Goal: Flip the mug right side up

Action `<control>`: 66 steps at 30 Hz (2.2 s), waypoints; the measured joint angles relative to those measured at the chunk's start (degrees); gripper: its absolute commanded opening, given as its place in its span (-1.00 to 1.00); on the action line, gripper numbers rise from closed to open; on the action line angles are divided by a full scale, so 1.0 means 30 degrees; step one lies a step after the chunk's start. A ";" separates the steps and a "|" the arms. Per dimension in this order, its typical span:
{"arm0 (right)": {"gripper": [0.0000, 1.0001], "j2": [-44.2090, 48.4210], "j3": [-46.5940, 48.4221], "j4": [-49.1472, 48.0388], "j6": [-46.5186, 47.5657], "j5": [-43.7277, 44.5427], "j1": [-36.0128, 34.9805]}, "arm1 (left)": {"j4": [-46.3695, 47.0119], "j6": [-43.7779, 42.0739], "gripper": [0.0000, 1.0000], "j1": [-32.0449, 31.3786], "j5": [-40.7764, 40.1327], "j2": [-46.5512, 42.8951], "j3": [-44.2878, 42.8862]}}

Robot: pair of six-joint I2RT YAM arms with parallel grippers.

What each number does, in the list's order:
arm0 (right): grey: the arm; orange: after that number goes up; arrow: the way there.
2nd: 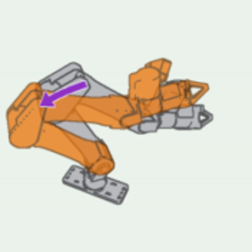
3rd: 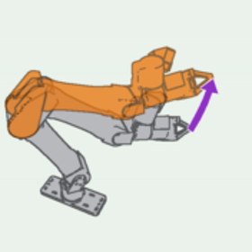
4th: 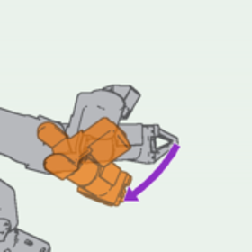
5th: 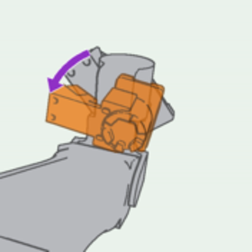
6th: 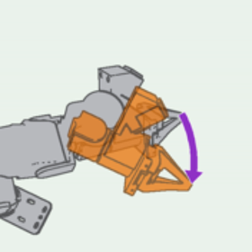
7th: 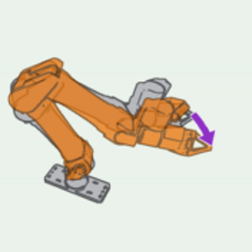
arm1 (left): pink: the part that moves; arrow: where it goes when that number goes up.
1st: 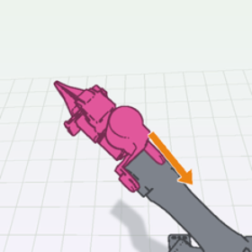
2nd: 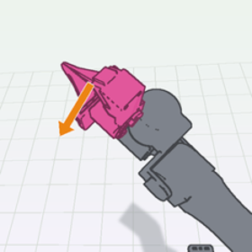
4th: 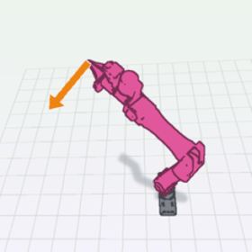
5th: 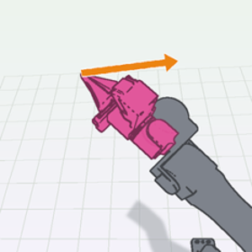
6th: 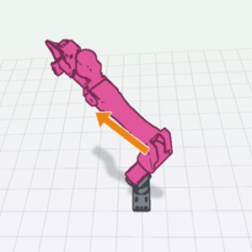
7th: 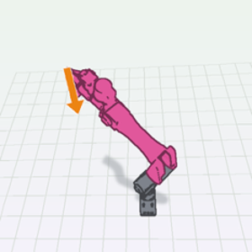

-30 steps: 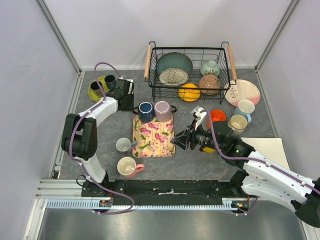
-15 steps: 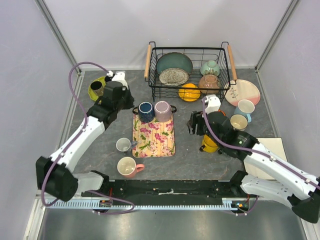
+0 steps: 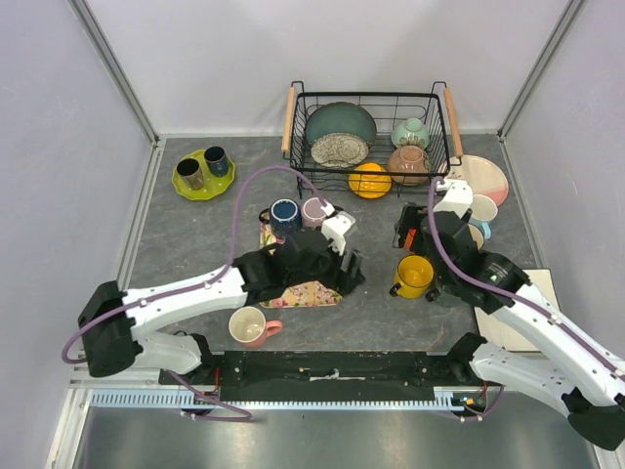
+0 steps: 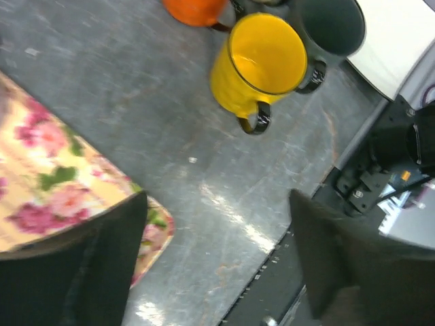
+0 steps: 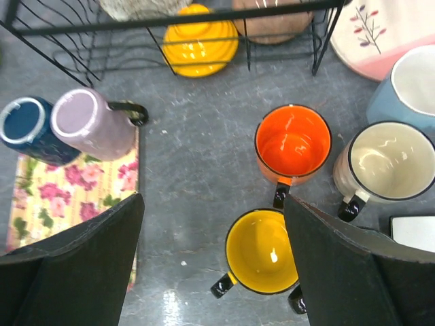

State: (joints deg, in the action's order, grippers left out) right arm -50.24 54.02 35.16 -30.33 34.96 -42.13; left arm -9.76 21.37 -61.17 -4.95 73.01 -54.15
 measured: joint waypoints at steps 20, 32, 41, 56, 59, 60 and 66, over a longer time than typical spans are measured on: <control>0.79 0.6003 -0.0262 -0.0313 -0.0386 -0.3395 0.0000 | 0.2557 -0.2339 0.47 -0.0976 0.4830 1.0615 -0.5421; 0.79 0.6696 -0.0379 -0.0729 -0.0313 -0.4656 0.0000 | -0.0007 -0.3891 0.11 -0.1078 0.3614 1.4010 -0.9617; 0.79 0.6783 -0.0794 -0.0874 -0.0321 -0.4794 0.0000 | -0.0962 -0.4342 -0.37 -0.1086 0.3490 1.4622 -1.0091; 0.79 0.6484 -0.0845 -0.1311 -0.0328 -0.4947 0.0000 | -0.0699 -0.4503 -0.96 -0.1107 0.2353 1.3260 -0.8233; 0.78 0.6441 -0.0874 -0.1559 -0.0328 -0.4947 0.0000 | -0.0874 -0.3657 -0.96 -0.1100 0.1129 1.1803 -0.6550; 0.78 0.6441 -0.0925 -0.1647 -0.0342 -0.4947 0.0000 | -0.1013 -0.3206 -0.96 -0.1100 0.0663 1.1373 -0.6084; 0.77 0.6375 -0.1719 -0.2055 -0.0619 -0.5231 0.0000 | -0.1698 -0.0306 -0.96 -0.1115 -0.1610 1.0040 -0.4634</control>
State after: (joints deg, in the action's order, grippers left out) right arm -31.11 48.86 28.99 -32.18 19.27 -42.13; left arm -14.85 20.45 -64.51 -9.78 103.13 -68.05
